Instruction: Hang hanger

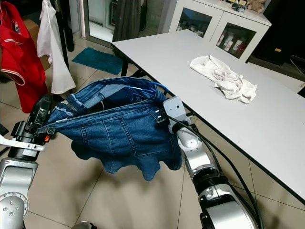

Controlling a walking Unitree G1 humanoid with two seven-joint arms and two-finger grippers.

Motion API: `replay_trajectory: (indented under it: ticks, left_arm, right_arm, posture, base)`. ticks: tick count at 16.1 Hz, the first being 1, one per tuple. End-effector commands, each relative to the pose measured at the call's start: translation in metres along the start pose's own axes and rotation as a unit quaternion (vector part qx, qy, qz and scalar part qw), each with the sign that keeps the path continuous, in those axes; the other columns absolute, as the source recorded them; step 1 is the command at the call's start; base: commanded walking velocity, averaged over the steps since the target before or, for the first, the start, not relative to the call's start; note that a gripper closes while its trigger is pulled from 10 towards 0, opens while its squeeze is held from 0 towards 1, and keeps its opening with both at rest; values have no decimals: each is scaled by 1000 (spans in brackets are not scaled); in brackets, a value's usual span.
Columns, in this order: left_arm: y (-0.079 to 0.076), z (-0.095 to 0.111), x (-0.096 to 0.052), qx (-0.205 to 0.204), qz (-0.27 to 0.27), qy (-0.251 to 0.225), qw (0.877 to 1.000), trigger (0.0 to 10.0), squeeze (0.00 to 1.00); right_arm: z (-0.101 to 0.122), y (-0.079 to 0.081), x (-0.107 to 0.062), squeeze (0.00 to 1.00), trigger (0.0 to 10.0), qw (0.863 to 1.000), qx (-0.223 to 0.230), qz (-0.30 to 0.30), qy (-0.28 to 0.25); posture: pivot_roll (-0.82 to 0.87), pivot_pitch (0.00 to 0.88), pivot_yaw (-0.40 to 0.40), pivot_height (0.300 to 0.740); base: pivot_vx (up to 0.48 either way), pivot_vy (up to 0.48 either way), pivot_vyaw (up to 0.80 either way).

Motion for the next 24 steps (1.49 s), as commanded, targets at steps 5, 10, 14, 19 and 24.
replay_trajectory:
  ticks: [5, 10, 14, 19, 24]
  left_arm:
    - [8, 41, -9, 27, 24, -93, 995, 0, 1000]
    - [-12, 19, -1, -124, 10, -108, 986, 10000, 1000]
    - [-8, -26, -7, -145, 56, -43, 987, 10000, 1000]
    - [11, -38, -15, -75, 107, 3, 991, 10000, 0]
    - [12, -43, -27, -31, 109, 39, 993, 6627, 0]
  right_arm:
    - [-52, -58, -25, 0, 0, 986, 40, -122, 102]
    - [-53, -37, -27, 0, 0, 988, 58, -101, 101]
    - [-53, -9, -33, 0, 0, 990, 76, -71, 100]
    - [-53, 2, -40, 0, 0, 989, 93, -60, 97]
    - [-53, 13, -54, 0, 0, 990, 106, -34, 86]
  posture:
    - [228, 77, -158, 740]
    - [236, 82, -148, 740]
    - [231, 85, -140, 740]
    - [223, 87, -137, 740]
    - [223, 90, -135, 740]
  base:
    - [0, 0, 0]
    - [0, 0, 0]
    - [0, 0, 0]
    - [0, 0, 0]
    - [0, 0, 0]
Point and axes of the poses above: a point about 5 cm out from each wrist's last joint towards the gripper, its own x axis pointing out of the wrist towards the gripper, its own z axis along the axis of the wrist's last joint, y = z × x, the point moved 3 cm from there along x, pointing out of the wrist towards the gripper, and after that the axes turned 13 degrees about -x, right-handed, at the moved point
